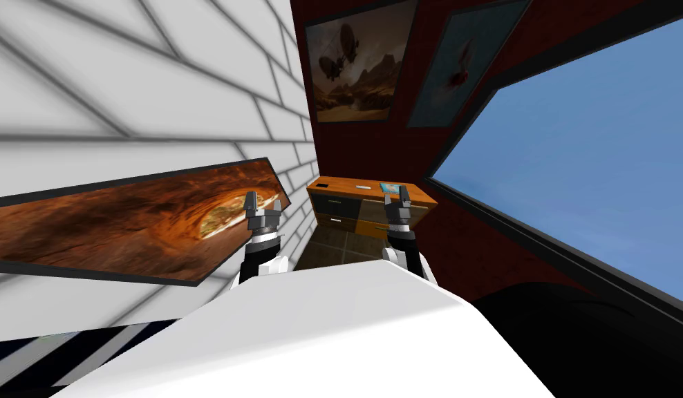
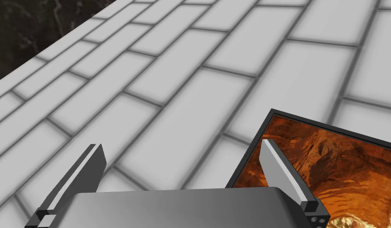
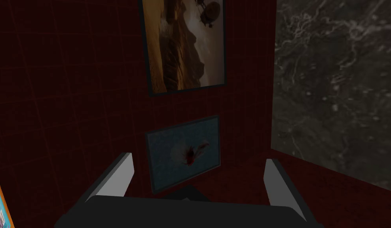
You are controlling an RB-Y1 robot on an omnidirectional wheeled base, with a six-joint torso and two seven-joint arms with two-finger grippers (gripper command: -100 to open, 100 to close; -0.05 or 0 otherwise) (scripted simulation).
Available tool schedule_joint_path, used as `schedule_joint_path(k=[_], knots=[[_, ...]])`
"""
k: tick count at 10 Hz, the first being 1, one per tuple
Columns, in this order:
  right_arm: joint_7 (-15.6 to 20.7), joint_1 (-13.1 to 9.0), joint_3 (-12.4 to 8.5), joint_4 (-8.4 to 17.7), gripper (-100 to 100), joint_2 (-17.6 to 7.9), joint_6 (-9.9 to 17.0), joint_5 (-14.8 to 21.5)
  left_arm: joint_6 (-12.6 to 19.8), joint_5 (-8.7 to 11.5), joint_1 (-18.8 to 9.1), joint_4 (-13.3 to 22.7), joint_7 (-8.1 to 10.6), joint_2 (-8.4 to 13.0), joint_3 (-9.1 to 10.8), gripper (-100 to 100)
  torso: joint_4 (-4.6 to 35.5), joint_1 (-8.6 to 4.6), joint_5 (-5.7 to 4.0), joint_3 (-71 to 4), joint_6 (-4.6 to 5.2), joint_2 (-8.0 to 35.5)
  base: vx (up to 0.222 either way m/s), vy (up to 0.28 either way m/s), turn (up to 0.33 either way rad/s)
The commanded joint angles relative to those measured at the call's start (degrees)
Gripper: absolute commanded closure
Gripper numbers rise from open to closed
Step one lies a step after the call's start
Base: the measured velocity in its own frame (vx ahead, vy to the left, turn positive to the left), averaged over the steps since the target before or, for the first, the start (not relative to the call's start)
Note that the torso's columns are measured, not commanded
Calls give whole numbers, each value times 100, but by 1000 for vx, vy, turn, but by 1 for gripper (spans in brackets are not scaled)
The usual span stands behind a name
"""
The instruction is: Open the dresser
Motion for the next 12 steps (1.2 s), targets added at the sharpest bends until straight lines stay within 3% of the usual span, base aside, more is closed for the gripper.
schedule_joint_path(k=[1, 9, 10, 12], knots=[[0, 0, 0, 0, 0, 0, 0, 0, 0, 0, 0, 0, 0, 0, 0, 0, 235, 0, 0, -467, 0, 232, 0, 0, 0], [0, 0, 0, -2, 0, 0, -1, 0, -1, 0, 0, -2, 0, 0, 0, 0, 3537, 0, 0, -7073, 0, 3539, 0, 0, 0], [42, -53, -13, 76, -100, -180, 44, 113, -1, 0, 0, -2, 0, 0, 0, 0, 3960, 0, 0, -7919, 0, 3962, 13, 5, 42], [142, -173, -41, 256, -100, -430, 154, 380, 0, 0, 1, 1, 0, 0, 0, 0, 4204, 2, 1, -8429, 0, 4202, 24, 12, 73]])
